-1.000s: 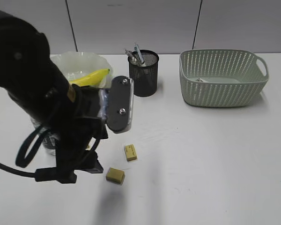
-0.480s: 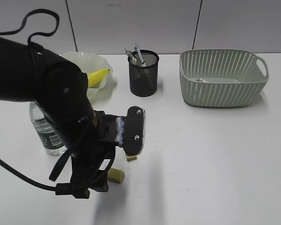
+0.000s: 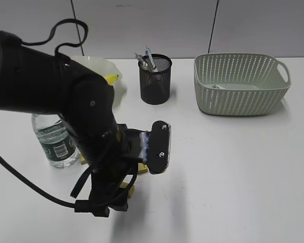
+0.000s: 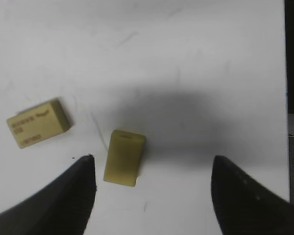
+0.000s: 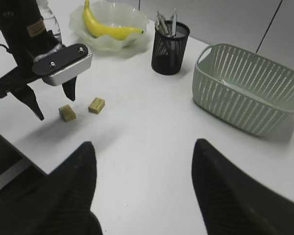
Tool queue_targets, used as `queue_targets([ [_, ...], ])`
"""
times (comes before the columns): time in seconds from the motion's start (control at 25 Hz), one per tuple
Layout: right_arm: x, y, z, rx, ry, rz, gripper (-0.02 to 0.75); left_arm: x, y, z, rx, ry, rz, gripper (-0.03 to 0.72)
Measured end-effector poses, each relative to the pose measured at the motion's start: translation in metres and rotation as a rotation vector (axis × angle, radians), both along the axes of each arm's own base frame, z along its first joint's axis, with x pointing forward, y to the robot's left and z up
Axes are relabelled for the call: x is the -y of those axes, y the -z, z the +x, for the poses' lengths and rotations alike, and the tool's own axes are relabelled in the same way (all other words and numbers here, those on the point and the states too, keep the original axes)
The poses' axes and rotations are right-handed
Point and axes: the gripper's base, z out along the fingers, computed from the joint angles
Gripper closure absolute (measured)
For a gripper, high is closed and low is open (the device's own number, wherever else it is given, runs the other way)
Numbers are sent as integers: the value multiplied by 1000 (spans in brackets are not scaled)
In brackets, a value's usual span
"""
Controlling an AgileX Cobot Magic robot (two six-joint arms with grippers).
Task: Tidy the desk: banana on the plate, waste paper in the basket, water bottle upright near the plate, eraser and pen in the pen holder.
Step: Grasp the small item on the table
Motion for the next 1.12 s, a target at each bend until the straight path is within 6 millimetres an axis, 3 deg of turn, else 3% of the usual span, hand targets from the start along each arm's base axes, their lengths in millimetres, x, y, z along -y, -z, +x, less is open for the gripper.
queue_targets([
  [0.2, 9, -1, -14, 85, 0, 49, 254, 4, 1, 4, 5, 3, -1, 139],
  [0.96, 9, 0, -16, 72, -5, 42, 255, 5, 33, 12, 19, 67, 83, 139],
  [1.12, 9, 0, -16, 70, -5, 41, 255, 8, 38, 14, 40, 70, 64, 180],
])
